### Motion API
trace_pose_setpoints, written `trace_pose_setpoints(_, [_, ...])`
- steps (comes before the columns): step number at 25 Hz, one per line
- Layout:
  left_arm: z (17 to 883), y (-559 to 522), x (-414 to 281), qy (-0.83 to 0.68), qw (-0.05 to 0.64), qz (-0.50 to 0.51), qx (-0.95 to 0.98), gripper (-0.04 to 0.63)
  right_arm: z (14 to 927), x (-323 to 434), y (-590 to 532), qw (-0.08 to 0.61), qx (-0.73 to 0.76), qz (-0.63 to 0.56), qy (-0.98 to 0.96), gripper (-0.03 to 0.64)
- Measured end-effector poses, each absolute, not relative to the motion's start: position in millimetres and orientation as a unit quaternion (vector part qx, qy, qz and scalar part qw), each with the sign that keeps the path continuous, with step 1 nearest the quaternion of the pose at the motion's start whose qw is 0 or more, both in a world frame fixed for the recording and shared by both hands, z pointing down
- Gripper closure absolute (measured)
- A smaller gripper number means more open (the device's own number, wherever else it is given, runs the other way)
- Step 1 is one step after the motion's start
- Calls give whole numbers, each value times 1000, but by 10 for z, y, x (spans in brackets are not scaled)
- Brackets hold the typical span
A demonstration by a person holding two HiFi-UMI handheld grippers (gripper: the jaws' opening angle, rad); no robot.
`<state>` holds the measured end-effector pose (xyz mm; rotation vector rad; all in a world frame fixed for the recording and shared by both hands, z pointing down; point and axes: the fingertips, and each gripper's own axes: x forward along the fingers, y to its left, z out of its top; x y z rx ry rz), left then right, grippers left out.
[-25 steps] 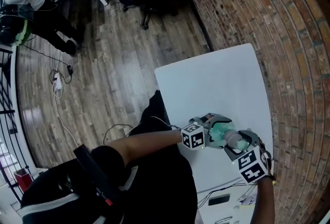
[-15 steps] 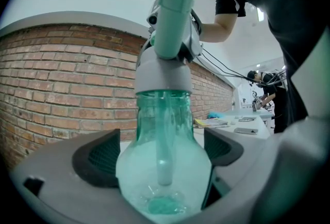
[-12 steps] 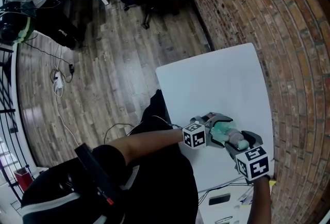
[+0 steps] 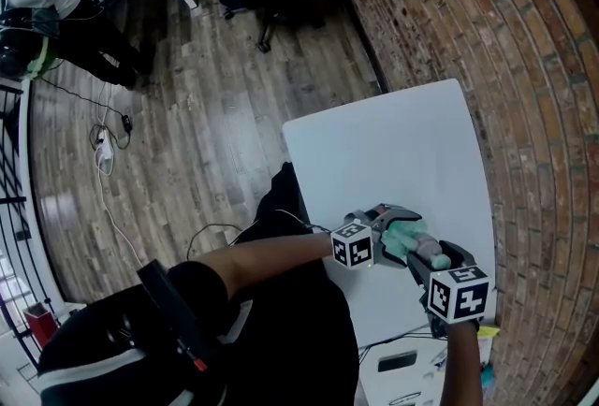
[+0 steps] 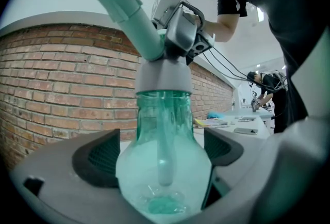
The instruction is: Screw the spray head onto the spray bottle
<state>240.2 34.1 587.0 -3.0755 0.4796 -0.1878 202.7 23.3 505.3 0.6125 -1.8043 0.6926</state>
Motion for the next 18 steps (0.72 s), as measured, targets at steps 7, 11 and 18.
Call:
trace_pose_setpoints(7, [5867, 349, 2403, 148, 12, -60, -987, 92, 4969, 2010, 240, 547, 259, 245, -757, 330])
trace_pose_setpoints(11, [5871, 347, 2402, 148, 12, -60, -987, 92, 4799, 1957, 248, 540, 231, 225, -777, 330])
trace_pose_setpoints(18, [5879, 344, 2396, 148, 11, -58, -987, 92, 4682, 1960, 325, 614, 94, 46, -782, 330])
